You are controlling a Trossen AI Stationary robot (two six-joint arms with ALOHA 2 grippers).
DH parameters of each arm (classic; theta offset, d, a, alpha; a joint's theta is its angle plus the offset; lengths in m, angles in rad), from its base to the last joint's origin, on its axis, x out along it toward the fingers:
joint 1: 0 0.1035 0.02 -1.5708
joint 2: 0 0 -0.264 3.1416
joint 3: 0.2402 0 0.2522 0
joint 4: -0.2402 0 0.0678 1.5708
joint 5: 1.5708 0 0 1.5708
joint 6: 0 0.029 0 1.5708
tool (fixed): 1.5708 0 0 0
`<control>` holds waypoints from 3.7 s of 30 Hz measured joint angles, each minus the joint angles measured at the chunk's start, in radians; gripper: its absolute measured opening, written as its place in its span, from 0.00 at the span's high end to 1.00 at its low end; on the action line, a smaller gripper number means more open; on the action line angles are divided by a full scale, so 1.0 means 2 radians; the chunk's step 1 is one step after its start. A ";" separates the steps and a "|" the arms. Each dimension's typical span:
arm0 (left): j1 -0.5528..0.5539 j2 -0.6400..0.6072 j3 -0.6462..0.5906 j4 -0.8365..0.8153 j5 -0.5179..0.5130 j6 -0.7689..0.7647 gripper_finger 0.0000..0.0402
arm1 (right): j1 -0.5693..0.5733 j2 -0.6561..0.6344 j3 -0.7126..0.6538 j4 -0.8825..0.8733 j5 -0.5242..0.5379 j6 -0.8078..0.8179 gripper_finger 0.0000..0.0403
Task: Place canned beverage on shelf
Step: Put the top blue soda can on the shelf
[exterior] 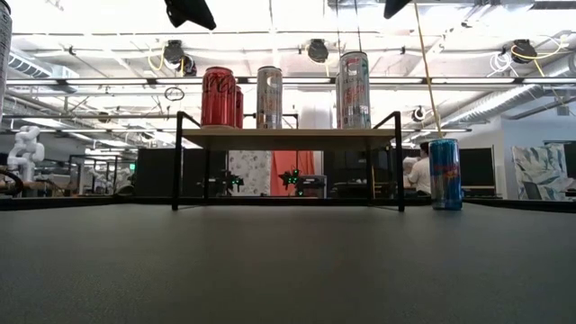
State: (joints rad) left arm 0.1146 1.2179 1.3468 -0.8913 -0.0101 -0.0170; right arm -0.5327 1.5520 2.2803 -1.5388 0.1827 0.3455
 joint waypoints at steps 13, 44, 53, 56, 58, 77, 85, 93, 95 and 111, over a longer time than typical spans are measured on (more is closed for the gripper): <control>0.000 0.000 0.000 -0.001 0.000 -0.002 0.80 | 0.000 0.000 0.000 -0.007 0.028 -0.001 1.00; 0.000 0.000 0.000 -0.008 0.003 0.002 0.80 | -0.001 0.032 0.000 -0.013 -0.016 -0.060 0.90; 0.000 0.000 0.000 -0.008 0.003 -0.002 0.80 | 0.002 0.076 -0.001 -0.015 -0.015 -0.075 0.64; 0.000 0.000 0.000 -0.008 0.003 -0.002 0.80 | 0.002 0.086 -0.001 -0.016 -0.015 -0.071 0.55; 0.000 0.000 0.000 -0.009 0.003 -0.002 0.80 | 0.002 0.088 -0.001 -0.016 -0.015 -0.073 0.51; 0.000 0.000 0.000 -0.010 0.003 -0.011 0.80 | -0.058 0.023 0.000 -0.016 -0.011 -0.031 0.31; 0.000 0.000 0.000 -0.021 0.003 -0.014 0.80 | -0.084 0.007 0.000 -0.016 0.002 -0.037 0.27; 0.000 0.000 0.000 -0.022 0.003 -0.013 0.80 | -0.099 -0.002 -0.062 -0.016 0.013 -0.030 0.27; 0.000 0.000 0.000 -0.022 0.003 -0.013 0.80 | -0.101 -0.012 -0.098 -0.016 0.010 -0.029 0.27; 0.000 0.000 0.000 -0.023 0.003 -0.010 0.80 | -0.126 -0.090 -0.369 -0.006 0.000 -0.023 0.27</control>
State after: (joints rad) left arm 0.1150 1.2171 1.3468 -0.9375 -0.0040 -0.0372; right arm -0.7845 1.3724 1.5421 -1.5504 0.1825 0.2993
